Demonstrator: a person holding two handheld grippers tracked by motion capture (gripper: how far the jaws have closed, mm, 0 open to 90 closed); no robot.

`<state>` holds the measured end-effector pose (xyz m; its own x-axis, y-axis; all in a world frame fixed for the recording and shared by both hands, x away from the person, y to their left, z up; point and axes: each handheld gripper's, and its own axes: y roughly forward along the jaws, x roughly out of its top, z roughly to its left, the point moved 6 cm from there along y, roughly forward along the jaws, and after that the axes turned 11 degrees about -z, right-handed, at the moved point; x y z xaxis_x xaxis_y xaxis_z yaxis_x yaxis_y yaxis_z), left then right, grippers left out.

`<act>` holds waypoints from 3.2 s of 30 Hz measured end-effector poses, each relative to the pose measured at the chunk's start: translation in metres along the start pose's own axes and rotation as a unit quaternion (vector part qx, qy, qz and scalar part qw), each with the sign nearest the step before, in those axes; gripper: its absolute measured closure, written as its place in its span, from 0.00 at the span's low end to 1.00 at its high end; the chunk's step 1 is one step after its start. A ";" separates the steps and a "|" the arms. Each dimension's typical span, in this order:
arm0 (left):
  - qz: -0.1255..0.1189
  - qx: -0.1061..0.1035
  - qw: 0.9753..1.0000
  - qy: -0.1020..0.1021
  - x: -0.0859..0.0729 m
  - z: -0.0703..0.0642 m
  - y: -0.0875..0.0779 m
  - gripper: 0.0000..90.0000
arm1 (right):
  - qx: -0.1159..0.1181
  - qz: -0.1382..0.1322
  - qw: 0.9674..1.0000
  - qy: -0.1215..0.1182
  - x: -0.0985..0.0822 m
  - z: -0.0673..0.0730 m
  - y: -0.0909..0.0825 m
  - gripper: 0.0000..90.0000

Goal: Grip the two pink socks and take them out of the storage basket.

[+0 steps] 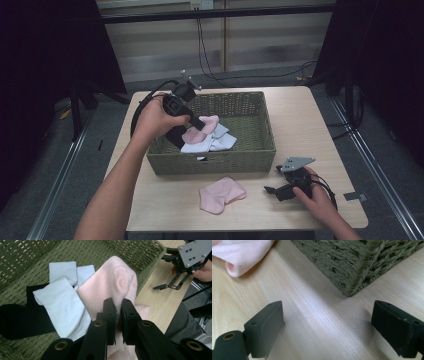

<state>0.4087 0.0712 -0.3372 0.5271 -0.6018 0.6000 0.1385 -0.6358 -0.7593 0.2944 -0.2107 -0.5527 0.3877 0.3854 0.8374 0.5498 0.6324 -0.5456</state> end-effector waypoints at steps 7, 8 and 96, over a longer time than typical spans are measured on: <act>-0.005 -0.012 1.000 0.012 -0.005 -0.013 -0.004 0.93 | 0.001 -0.001 1.000 -0.001 0.000 0.000 0.000 0.11; -0.003 -0.013 1.000 0.014 -0.006 -0.014 -0.005 0.93 | 0.000 0.000 1.000 0.000 0.000 0.000 0.000 0.11; -0.085 -0.005 0.995 0.051 -0.153 -0.030 0.060 0.35 | 0.001 0.000 1.000 -0.002 0.000 0.000 0.000 0.11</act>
<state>0.3109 0.1107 -0.4667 0.4092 -0.5301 0.7427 0.2097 -0.7375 -0.6420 0.2945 -0.2109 -0.5528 0.3852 0.3881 0.8373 0.5486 0.6332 -0.5459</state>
